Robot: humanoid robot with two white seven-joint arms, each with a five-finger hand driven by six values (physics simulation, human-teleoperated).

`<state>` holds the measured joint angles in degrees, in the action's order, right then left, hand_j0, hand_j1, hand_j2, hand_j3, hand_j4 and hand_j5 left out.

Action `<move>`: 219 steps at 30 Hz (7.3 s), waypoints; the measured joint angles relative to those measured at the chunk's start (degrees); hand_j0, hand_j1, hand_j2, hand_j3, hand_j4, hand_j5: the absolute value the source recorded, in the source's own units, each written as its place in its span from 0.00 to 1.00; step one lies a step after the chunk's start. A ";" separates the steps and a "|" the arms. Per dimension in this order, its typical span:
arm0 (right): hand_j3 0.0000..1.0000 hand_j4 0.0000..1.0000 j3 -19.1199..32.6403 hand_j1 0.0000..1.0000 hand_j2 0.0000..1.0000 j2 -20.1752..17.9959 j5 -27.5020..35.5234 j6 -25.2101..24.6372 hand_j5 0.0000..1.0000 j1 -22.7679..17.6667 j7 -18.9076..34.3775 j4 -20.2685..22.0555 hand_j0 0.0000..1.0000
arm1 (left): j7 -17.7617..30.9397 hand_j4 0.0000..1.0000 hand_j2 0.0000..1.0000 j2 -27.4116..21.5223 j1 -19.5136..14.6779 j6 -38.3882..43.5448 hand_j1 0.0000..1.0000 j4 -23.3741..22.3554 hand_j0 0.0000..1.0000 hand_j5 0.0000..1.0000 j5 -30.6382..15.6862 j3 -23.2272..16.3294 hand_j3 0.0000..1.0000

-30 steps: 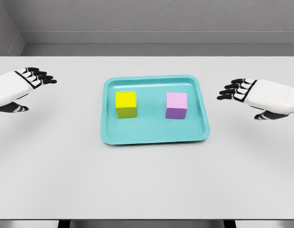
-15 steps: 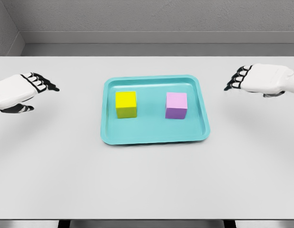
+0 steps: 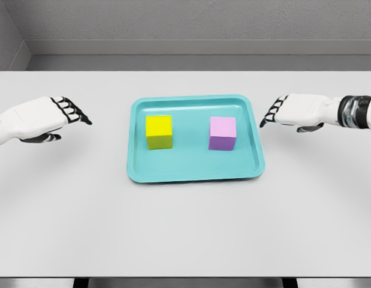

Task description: Push two cubes

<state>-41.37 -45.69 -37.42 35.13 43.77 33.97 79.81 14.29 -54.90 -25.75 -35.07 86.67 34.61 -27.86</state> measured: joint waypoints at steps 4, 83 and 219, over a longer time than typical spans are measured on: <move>0.79 0.79 -0.66 0.79 0.79 0.71 -0.08 0.00 0.79 0.00 0.11 -0.03 0.79 | 1.14 0.70 0.70 0.36 -0.97 0.00 0.70 0.76 0.70 0.70 0.43 -1.29 0.70; 0.77 0.77 -2.94 0.77 0.77 13.13 -4.78 0.01 0.77 3.60 1.05 -5.91 0.77 | 9.12 0.65 0.65 16.29 -6.94 -0.04 0.65 -1.39 0.65 0.65 3.57 -6.06 0.65; 0.77 0.77 -3.64 0.77 0.77 -2.63 -3.36 -0.01 0.77 1.23 1.05 18.74 0.77 | 17.68 0.68 0.68 17.05 -11.43 -0.10 0.68 -10.74 0.68 0.68 -1.74 1.11 0.68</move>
<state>-45.01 -48.32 -40.79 35.12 45.00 35.02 98.55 31.97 -37.84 -37.18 -35.16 75.93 32.87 -26.74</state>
